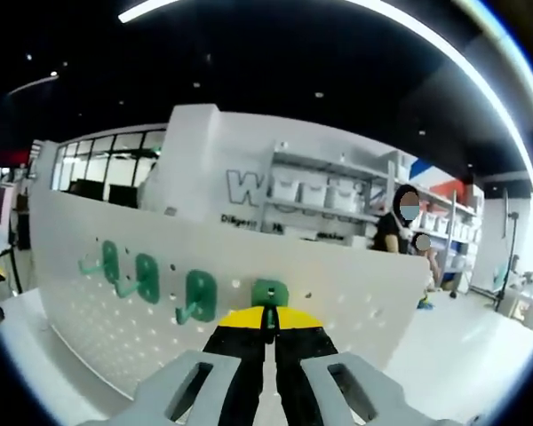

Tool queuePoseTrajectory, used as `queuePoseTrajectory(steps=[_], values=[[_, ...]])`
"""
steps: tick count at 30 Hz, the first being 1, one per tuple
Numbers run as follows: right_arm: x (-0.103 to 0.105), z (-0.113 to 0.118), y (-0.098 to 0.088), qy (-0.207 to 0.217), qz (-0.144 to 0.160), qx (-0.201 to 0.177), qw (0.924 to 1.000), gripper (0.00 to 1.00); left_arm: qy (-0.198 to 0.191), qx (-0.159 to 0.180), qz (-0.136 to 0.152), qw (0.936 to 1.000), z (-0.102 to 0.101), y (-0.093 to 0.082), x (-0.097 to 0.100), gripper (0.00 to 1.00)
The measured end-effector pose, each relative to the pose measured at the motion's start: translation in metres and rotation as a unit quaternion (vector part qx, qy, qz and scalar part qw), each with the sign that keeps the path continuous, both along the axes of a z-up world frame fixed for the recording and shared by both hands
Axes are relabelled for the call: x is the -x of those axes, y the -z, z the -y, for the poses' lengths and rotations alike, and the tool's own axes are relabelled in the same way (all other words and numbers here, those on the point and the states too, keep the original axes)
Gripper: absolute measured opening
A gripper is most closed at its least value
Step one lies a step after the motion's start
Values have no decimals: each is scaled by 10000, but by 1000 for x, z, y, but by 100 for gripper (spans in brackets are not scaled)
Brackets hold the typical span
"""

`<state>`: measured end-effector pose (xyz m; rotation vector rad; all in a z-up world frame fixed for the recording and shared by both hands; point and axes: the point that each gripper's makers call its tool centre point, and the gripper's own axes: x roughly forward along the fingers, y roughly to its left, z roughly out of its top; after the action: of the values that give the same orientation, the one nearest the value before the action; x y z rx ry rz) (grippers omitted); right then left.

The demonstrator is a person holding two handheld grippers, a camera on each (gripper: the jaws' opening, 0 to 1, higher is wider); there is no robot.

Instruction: Insert the hook assembly into the mounting plate slot until the hook locks in place.

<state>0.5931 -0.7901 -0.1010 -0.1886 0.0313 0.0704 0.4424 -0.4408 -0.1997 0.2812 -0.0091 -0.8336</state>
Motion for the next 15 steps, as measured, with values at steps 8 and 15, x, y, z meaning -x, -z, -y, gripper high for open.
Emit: queuePoseTrajectory(steps=[8, 15], values=[[0, 1, -2, -3, 34, 24, 10000, 0, 30, -5, 6, 10000, 2, 0, 1, 63], [-2, 0, -4, -20, 29, 30, 10000, 0, 36, -12, 19, 10000, 2, -2, 0, 63]])
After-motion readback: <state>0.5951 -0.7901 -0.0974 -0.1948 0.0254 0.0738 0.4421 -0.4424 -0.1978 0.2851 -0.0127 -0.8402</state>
